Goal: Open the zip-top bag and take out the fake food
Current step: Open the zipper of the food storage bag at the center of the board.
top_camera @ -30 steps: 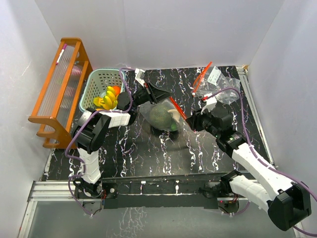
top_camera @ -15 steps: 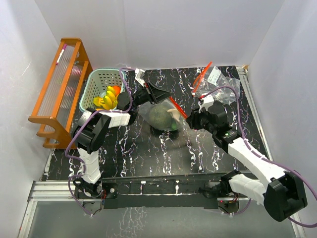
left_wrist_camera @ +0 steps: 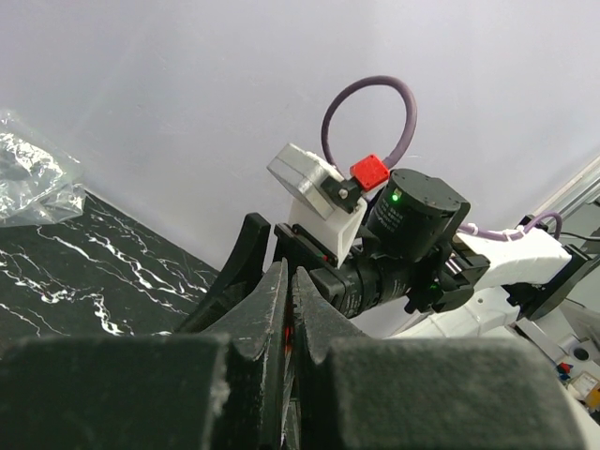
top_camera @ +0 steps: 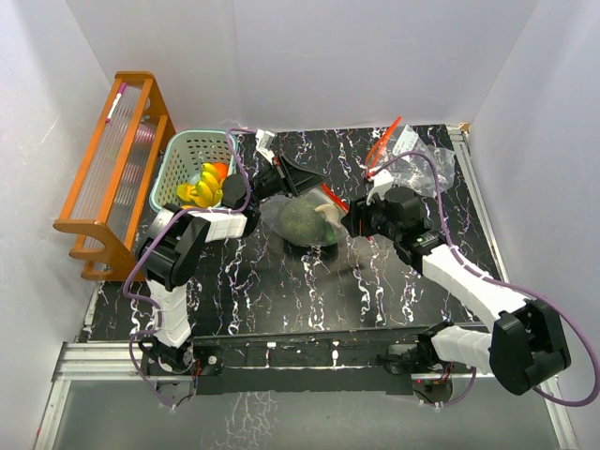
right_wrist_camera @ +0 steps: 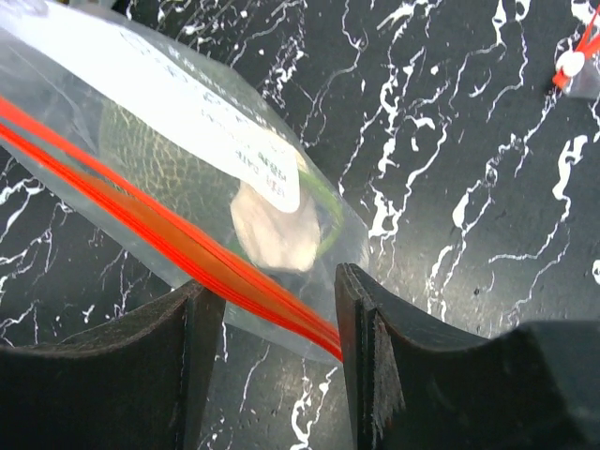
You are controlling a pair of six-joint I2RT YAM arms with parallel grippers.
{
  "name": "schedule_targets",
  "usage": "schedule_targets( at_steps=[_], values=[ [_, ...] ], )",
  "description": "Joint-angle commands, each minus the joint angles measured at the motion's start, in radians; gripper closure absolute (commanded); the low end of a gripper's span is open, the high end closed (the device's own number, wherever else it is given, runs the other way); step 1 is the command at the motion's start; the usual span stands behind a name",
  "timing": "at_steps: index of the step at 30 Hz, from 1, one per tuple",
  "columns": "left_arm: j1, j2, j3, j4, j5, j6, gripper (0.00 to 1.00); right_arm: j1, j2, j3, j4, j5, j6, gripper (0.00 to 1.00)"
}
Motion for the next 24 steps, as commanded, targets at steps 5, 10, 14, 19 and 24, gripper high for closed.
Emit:
schedule_targets(
  at_steps=[5, 10, 14, 19, 24],
  values=[
    [-0.006, -0.018, 0.036, 0.074, 0.022, -0.003, 1.00, -0.005, -0.033, 0.076, 0.065, 0.007, -0.016, 0.47],
    [-0.007, -0.020, 0.034, 0.065, 0.023, 0.006, 1.00, -0.015, -0.141, 0.064, 0.023, 0.050, -0.014, 0.47],
    [-0.007, -0.011, 0.041, 0.077, 0.022, -0.006, 1.00, -0.041, -0.173, 0.060, -0.006, 0.067, -0.020, 0.47],
    [-0.006, -0.002, 0.048, 0.101, 0.018, -0.029, 1.00, -0.056, -0.157, 0.062, -0.021, 0.059, -0.022, 0.47],
    [-0.007, -0.010, 0.042, 0.098, 0.016, -0.027, 1.00, -0.058, -0.134, 0.057, -0.015, 0.043, -0.020, 0.47]
  ],
)
